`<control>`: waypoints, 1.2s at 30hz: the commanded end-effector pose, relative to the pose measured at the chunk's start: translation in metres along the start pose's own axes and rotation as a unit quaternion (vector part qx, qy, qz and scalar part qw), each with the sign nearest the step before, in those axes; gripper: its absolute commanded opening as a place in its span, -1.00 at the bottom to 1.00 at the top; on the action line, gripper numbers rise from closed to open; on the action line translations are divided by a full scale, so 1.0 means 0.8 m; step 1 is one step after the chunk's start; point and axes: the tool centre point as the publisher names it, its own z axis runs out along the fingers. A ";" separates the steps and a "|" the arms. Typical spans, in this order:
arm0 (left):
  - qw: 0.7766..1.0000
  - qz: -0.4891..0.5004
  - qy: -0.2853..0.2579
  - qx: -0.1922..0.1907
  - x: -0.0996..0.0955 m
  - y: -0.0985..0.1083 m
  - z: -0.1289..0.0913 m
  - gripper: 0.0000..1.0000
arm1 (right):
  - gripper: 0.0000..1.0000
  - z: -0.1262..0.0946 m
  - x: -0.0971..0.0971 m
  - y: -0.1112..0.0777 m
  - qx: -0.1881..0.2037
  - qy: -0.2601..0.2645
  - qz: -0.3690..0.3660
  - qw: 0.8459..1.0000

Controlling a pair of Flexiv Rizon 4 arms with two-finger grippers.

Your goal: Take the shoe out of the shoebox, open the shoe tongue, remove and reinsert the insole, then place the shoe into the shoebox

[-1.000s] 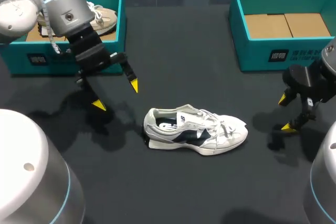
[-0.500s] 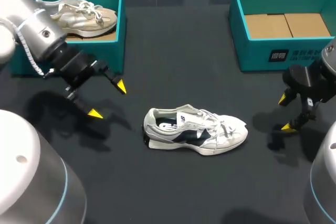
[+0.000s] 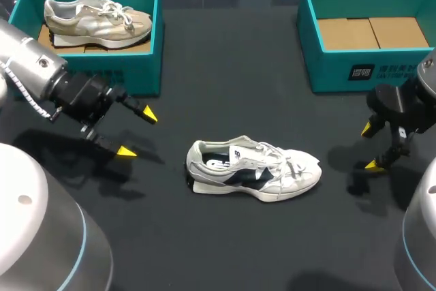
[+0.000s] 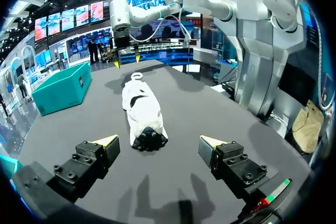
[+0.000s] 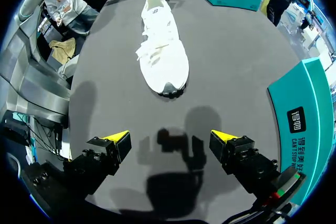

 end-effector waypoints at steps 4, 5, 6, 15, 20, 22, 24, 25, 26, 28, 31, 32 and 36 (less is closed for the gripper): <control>0.995 -0.072 -0.064 0.015 -0.002 0.027 0.005 1.00 | 1.00 0.000 0.001 0.000 0.001 -0.001 0.000 1.000; 0.995 -0.074 -0.066 0.022 0.000 0.032 0.004 1.00 | 1.00 0.000 0.001 0.000 0.001 -0.001 0.000 1.000; 0.993 -0.086 -0.078 0.025 0.001 0.036 0.004 1.00 | 1.00 0.000 0.001 0.000 0.001 -0.001 0.000 1.000; 0.987 -0.096 -0.121 0.047 0.017 0.069 0.008 1.00 | 1.00 0.000 0.001 0.000 0.001 -0.001 0.000 1.000; 0.984 -0.117 -0.121 0.051 0.016 0.088 0.010 1.00 | 1.00 0.000 0.001 0.000 0.001 -0.001 0.000 1.000; 0.983 -0.126 -0.121 0.058 0.017 0.093 0.011 1.00 | 1.00 0.000 0.001 0.000 0.001 -0.001 0.000 1.000; 0.982 -0.128 -0.125 0.061 0.016 0.097 0.011 1.00 | 1.00 0.000 0.001 0.000 0.001 -0.001 0.000 1.000; 0.982 -0.130 -0.124 0.065 0.017 0.098 0.012 1.00 | 1.00 0.000 0.001 0.000 0.001 -0.001 0.000 1.000; 0.981 -0.129 -0.126 0.068 0.020 0.099 0.012 1.00 | 1.00 0.000 0.001 0.000 0.001 -0.001 0.000 1.000; 0.982 -0.126 -0.124 0.071 0.022 0.101 0.014 1.00 | 1.00 0.000 0.001 0.000 0.001 -0.001 0.000 1.000; 0.982 -0.120 -0.126 0.071 0.022 0.103 0.017 1.00 | 1.00 0.000 0.001 0.000 0.001 -0.001 0.000 1.000; 0.982 -0.115 -0.130 0.068 0.021 0.105 0.019 1.00 | 1.00 0.000 0.001 0.000 0.001 -0.001 0.000 1.000; 0.982 -0.116 -0.133 0.069 0.020 0.106 0.022 1.00 | 1.00 0.000 0.001 0.000 0.001 -0.001 0.000 1.000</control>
